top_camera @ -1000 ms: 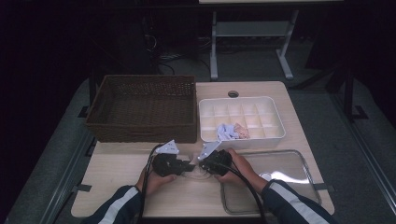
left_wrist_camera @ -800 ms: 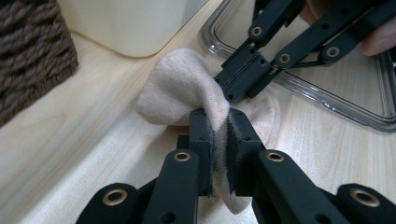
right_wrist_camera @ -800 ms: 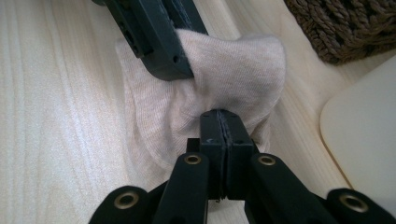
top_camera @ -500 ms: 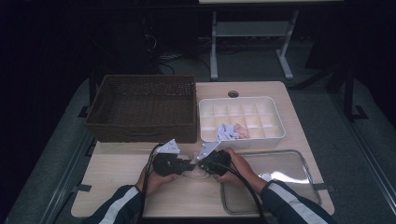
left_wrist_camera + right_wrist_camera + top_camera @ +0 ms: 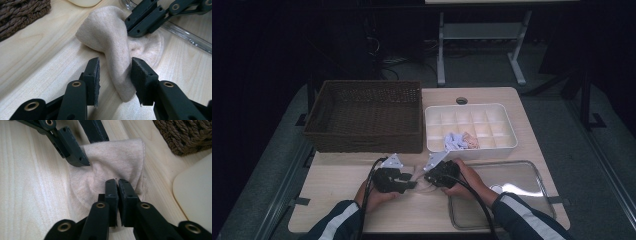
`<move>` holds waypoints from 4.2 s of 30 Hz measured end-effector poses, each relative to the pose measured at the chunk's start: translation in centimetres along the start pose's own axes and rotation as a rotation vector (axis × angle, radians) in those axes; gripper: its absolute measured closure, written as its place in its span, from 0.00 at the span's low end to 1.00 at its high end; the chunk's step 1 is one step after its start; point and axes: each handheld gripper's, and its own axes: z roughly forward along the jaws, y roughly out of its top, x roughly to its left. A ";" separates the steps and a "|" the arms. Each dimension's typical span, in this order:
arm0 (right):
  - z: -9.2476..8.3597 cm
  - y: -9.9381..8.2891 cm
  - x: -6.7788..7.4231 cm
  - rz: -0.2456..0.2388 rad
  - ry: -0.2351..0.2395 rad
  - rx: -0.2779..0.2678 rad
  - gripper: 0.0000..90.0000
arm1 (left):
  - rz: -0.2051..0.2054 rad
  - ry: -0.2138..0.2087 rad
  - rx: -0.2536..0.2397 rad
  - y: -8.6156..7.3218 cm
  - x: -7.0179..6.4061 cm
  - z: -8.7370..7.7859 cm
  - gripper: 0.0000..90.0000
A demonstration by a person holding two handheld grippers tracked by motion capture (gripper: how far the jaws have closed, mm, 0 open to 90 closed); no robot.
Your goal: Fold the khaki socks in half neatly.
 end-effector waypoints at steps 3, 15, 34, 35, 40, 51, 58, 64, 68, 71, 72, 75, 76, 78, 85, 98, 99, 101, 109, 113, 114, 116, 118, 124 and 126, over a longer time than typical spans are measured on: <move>-0.7 0.3 0.2 -0.004 -0.007 -0.015 0.91 | 0.003 -0.042 0.009 0.1 0.0 0.0 0.78; 0.3 0.5 0.7 -0.016 -0.030 -0.005 0.93 | 0.014 -0.078 -0.083 0.8 -0.3 -0.8 0.91; 0.5 0.5 -0.3 0.033 0.002 -0.079 0.66 | 0.014 -0.022 -0.151 1.5 -0.6 -1.2 0.92; 0.1 0.4 -0.4 0.042 0.006 -0.093 0.68 | 0.016 -0.014 -0.145 1.6 -0.7 -1.3 0.92; -3.0 -0.4 -0.8 0.057 -0.019 -0.127 0.81 | 0.037 0.004 -0.121 1.6 -0.9 -1.4 0.93; -0.6 -1.4 -1.1 0.075 0.018 0.010 0.90 | 0.125 -0.012 -0.106 2.6 -2.1 -0.1 0.92; -0.2 -1.4 -1.0 0.083 -0.002 0.002 0.92 | 0.161 -0.014 -0.076 2.8 -2.6 1.4 0.92; -0.6 -1.6 -1.6 0.085 -0.008 -0.010 0.78 | 0.191 0.014 -0.057 2.8 -3.1 1.7 0.92; -1.7 -1.6 -1.7 0.076 -0.014 -0.035 0.79 | 0.192 0.014 -0.056 2.8 -3.1 1.6 0.92; -3.0 -1.1 -1.5 0.085 -0.026 -0.097 0.84 | 0.202 0.008 -0.040 2.8 -3.0 1.5 0.92; -3.5 -0.9 -1.6 0.075 -0.034 -0.121 0.84 | 0.195 0.007 -0.045 2.8 -3.2 1.6 0.92; -4.2 -0.6 -1.7 0.123 -0.016 -0.202 0.82 | 0.192 -0.003 -0.039 2.8 -3.5 1.7 0.92; -4.1 -0.5 -1.6 0.127 -0.010 -0.206 0.81 | 0.188 0.001 -0.038 2.8 -3.5 1.7 0.92; -3.4 -0.4 -1.3 0.111 -0.011 -0.177 0.79 | 0.192 0.007 -0.039 2.8 -3.4 1.7 0.92; -1.5 -0.5 -1.9 0.127 -0.027 -0.124 0.80 | 0.170 -0.017 -0.067 2.3 -3.2 1.3 0.86; -1.3 -0.5 -1.5 0.105 -0.045 -0.109 0.80 | -0.041 -0.055 -0.127 1.2 -1.7 -1.3 0.50; -1.2 -0.5 -1.5 0.107 -0.042 -0.107 0.79 | -0.046 -0.041 -0.106 1.2 -1.7 -0.9 0.48; -1.1 -0.5 -1.4 0.101 -0.059 -0.098 0.79 | -0.048 -0.050 -0.076 1.2 -1.9 0.1 0.43; -0.8 -0.7 -1.4 0.093 -0.053 -0.092 0.76 | 0.006 -0.013 0.006 0.9 -1.6 1.4 0.43; -0.9 -0.8 -1.5 0.103 -0.048 -0.089 0.70 | 0.043 -0.030 0.019 0.9 -1.6 1.2 0.53; -0.9 -0.9 -1.6 0.104 -0.041 -0.089 0.68 | 0.044 -0.036 0.019 0.9 -1.5 1.2 0.56; -1.0 -1.0 -1.7 0.117 -0.023 -0.093 0.65 | 0.066 -0.047 0.029 0.9 -1.6 1.2 0.65; -1.1 -1.1 -1.8 0.118 -0.003 -0.093 0.63 | 0.077 -0.047 0.031 0.9 -1.6 1.1 0.72; -1.4 -1.0 -1.7 0.106 0.057 -0.112 0.55 | 0.129 -0.071 0.048 0.9 -1.6 0.8 0.85; -1.4 -0.9 -1.6 0.105 0.076 -0.107 0.50 | 0.152 -0.089 0.060 0.8 -1.7 0.5 0.86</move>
